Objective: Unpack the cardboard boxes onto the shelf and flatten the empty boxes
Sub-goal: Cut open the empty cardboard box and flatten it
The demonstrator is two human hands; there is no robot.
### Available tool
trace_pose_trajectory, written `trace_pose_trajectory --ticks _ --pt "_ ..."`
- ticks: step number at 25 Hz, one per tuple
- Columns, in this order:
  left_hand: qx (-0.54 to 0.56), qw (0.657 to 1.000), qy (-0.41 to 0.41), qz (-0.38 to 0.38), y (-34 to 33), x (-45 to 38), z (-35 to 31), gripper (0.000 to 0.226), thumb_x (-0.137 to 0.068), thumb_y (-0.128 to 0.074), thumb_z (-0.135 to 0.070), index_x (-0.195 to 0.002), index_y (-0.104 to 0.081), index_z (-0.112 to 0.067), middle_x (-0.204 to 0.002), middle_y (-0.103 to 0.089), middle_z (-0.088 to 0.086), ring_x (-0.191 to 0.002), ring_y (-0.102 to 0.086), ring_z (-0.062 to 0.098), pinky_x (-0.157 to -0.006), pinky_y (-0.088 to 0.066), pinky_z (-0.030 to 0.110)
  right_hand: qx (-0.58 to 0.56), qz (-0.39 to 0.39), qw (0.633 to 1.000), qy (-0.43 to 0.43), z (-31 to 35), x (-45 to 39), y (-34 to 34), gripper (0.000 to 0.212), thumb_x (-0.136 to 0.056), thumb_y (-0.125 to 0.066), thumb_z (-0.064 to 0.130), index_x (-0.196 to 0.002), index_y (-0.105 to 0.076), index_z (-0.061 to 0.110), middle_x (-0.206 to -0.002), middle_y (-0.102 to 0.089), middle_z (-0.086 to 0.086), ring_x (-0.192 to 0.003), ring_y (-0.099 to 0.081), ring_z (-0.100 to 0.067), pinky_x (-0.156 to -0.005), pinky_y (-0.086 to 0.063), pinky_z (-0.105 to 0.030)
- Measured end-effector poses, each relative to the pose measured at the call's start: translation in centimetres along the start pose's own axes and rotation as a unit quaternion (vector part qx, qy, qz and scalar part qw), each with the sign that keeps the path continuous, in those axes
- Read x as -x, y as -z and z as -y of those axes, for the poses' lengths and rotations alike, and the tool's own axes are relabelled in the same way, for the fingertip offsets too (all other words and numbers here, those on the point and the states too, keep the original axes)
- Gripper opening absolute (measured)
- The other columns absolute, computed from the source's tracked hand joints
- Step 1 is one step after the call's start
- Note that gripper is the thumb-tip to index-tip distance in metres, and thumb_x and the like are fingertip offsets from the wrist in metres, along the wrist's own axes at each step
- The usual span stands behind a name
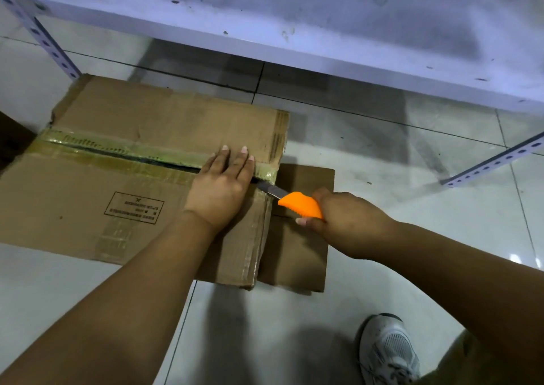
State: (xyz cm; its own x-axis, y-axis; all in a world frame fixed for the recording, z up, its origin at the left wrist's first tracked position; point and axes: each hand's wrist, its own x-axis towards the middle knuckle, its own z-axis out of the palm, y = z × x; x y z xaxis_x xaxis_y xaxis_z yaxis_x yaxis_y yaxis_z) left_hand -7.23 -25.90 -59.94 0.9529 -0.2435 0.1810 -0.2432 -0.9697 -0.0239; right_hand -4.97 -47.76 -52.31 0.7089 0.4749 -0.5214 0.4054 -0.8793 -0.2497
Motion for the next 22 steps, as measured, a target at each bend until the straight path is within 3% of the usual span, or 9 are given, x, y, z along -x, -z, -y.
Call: trace_pose_trajectory --ticks 8,13,18,22 --pt "0.013 0.999 -0.01 -0.031 -0.3 0.1 0.2 0.045 -0.083 -0.036 -0.013 -0.109 -0.067 0.006 -0.112 -0.066 0.026 -0.096 -0.062 0.053 -0.074 -0.051 0.062 0.042 0.014 0.999 0.001 -0.3 0.7 -0.2 0.041 -0.097 -0.044 0.049 -0.116 -0.039 0.013 -0.111 -0.059 -0.008 -0.082 -0.046 -0.02 -0.068 -0.035 -0.03" --pt "0.025 0.999 -0.006 -0.039 -0.8 -0.2 0.2 0.043 -0.081 -0.038 -0.013 -0.107 -0.068 0.006 -0.11 -0.066 0.027 -0.094 -0.063 0.052 -0.072 -0.053 0.062 0.077 -0.036 0.996 0.013 0.0 0.2 -0.7 0.043 -0.098 -0.043 0.049 -0.12 -0.038 0.013 -0.113 -0.059 -0.008 -0.085 -0.051 -0.021 -0.068 -0.034 -0.028" --pt "0.03 0.997 -0.007 -0.069 -1.1 -0.4 0.3 0.044 -0.081 -0.036 -0.01 -0.106 -0.068 0.006 -0.109 -0.067 0.026 -0.094 -0.064 0.051 -0.073 -0.052 0.061 0.083 -0.066 0.994 0.008 0.1 -0.6 -0.7 0.041 -0.098 -0.043 0.048 -0.121 -0.036 0.014 -0.115 -0.056 -0.008 -0.092 -0.057 -0.025 -0.068 -0.034 -0.029" --pt "0.033 0.995 -0.008 -0.094 -1.3 -0.2 0.4 0.042 -0.082 -0.038 -0.011 -0.106 -0.068 0.005 -0.109 -0.067 0.026 -0.095 -0.064 0.051 -0.075 -0.052 0.061 0.048 -0.04 0.998 -0.001 -0.2 0.1 -1.2 0.041 -0.099 -0.042 0.048 -0.121 -0.037 0.014 -0.114 -0.057 -0.007 -0.089 -0.056 -0.022 -0.069 -0.039 -0.03"
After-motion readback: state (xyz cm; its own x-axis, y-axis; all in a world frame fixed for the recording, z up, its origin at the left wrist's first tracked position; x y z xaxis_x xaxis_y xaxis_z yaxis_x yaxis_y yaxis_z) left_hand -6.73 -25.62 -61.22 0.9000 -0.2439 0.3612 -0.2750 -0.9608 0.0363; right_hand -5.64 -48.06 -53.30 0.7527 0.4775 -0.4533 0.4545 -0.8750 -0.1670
